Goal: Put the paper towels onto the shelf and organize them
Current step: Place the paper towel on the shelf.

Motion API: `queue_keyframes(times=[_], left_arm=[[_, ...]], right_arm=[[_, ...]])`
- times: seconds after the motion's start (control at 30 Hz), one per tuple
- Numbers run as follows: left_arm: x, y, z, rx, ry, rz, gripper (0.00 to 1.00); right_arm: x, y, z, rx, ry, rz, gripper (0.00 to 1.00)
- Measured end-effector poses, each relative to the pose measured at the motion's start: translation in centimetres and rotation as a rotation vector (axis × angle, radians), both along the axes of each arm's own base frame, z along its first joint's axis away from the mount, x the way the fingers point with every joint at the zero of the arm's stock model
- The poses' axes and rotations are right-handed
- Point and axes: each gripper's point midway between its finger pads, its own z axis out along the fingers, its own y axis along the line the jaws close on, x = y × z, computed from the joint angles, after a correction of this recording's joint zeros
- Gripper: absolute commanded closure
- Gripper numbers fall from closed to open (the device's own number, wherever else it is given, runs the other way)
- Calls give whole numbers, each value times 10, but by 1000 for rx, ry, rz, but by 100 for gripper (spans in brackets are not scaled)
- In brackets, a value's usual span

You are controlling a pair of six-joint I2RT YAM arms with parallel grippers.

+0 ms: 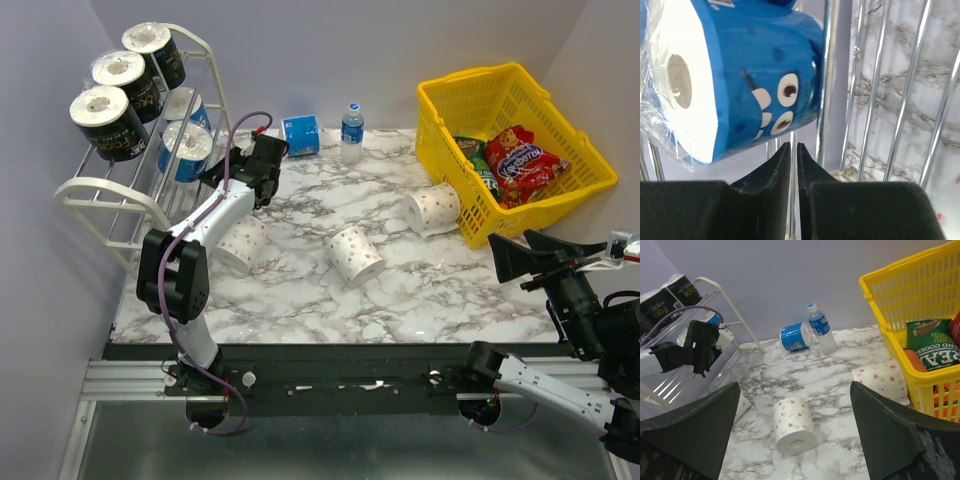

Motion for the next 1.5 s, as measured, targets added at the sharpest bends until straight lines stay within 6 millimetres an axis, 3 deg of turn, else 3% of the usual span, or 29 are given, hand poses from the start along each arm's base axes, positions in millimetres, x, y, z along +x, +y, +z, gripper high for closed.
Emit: queue_keyframes(times=[0.2, 0.4, 0.63, 0.9, 1.23, 1.5], left_arm=[[5, -11, 5, -14, -11, -33, 79], [23, -17, 20, -17, -56, -47, 79], [45, -25, 17, -6, -55, -61, 80], [50, -21, 12, 15, -35, -56, 80], [54, -19, 12, 27, -42, -40, 81], [53, -9, 8, 25, -39, -14, 81]], right_arm=[[0, -1, 0, 2, -1, 0, 0], [-1, -2, 1, 6, -4, 0, 0], [-1, -2, 1, 6, -4, 0, 0], [-2, -7, 1, 15, -9, -13, 0], [-7, -29, 3, 11, -40, -68, 0], [-6, -39, 15, -8, -49, -111, 0]])
